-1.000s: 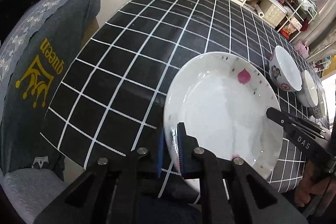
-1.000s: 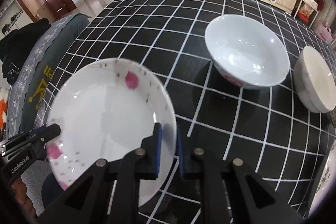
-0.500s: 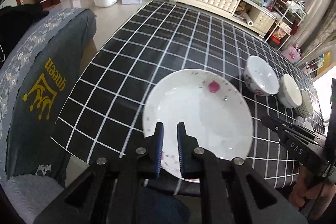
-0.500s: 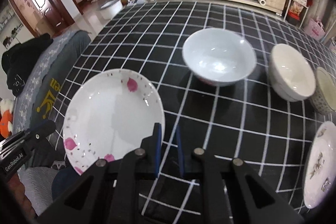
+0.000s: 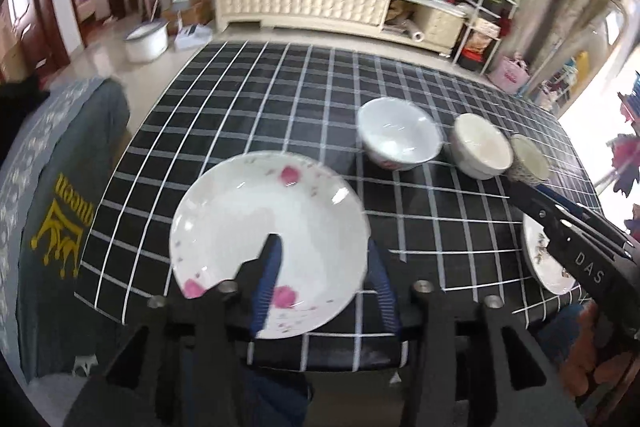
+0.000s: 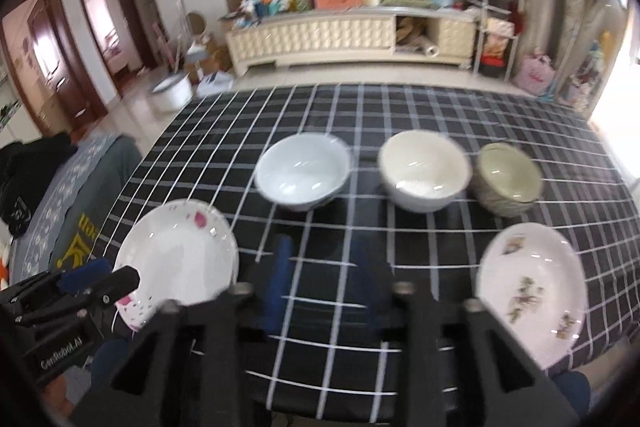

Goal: Organize plates and bowls
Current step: 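Move the left tool to the cartoon-print plate and grip its rim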

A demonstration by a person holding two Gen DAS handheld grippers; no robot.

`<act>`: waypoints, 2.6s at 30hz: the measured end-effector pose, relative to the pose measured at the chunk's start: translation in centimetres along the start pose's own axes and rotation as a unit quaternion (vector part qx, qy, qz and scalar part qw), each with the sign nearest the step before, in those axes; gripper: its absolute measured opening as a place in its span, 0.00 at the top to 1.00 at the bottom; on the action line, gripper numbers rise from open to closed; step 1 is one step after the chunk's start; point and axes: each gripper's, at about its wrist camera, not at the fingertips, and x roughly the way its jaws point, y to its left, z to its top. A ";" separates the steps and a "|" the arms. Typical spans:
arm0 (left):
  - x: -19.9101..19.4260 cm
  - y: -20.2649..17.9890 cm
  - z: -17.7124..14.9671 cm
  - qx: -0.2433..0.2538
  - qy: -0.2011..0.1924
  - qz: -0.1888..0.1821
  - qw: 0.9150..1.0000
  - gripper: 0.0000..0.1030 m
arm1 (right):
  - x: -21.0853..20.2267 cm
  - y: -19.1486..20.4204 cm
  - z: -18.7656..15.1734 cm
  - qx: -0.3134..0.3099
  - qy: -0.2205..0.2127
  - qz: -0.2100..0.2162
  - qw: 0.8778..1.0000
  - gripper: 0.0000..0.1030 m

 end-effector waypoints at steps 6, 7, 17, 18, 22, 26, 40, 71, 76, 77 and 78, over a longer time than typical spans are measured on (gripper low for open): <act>-1.5 -2.9 0.4 0.017 -0.030 -0.017 0.999 0.38 | -2.1 -2.5 -0.2 0.036 -0.014 -0.015 0.999 0.31; -1.7 -3.4 0.4 0.022 -0.034 -0.019 0.999 0.36 | -2.4 -3.0 -0.5 0.042 -0.015 -0.017 0.999 0.29; -1.2 -7.6 -0.7 0.056 -0.004 -0.034 0.998 0.30 | -4.2 -5.8 -2.2 0.055 -0.010 -0.045 0.997 0.24; -1.1 -8.0 -0.8 0.060 -0.002 -0.038 0.997 0.30 | -4.4 -6.2 -2.4 0.056 -0.011 -0.049 0.997 0.24; -0.7 -10.4 -1.1 0.081 0.002 -0.047 0.996 0.30 | -5.0 -7.9 -2.7 0.061 -0.009 -0.061 0.996 0.24; -0.1 -12.8 -1.0 0.098 0.006 -0.056 0.994 0.30 | -5.4 -10.2 -3.1 0.077 -0.004 -0.077 0.994 0.24; 5.2 -19.9 0.0 0.110 0.048 -0.082 0.989 0.30 | -3.8 -19.4 -3.8 0.140 0.028 -0.118 0.983 0.24; 18.1 -29.5 -1.9 0.155 0.164 -0.083 0.971 0.70 | 4.0 -28.4 -6.4 0.186 0.138 -0.047 0.972 0.53; 18.9 -29.1 -1.9 0.137 0.179 -0.094 0.970 0.81 | 4.2 -29.0 -6.8 0.193 0.142 -0.044 0.970 0.72; 18.9 -29.1 -1.9 0.138 0.178 -0.094 0.970 0.81 | 4.1 -29.0 -6.8 0.193 0.141 -0.043 0.970 0.73; 18.9 -29.1 -1.9 0.139 0.178 -0.093 0.970 0.81 | 4.1 -28.9 -6.8 0.191 0.142 -0.042 0.970 0.74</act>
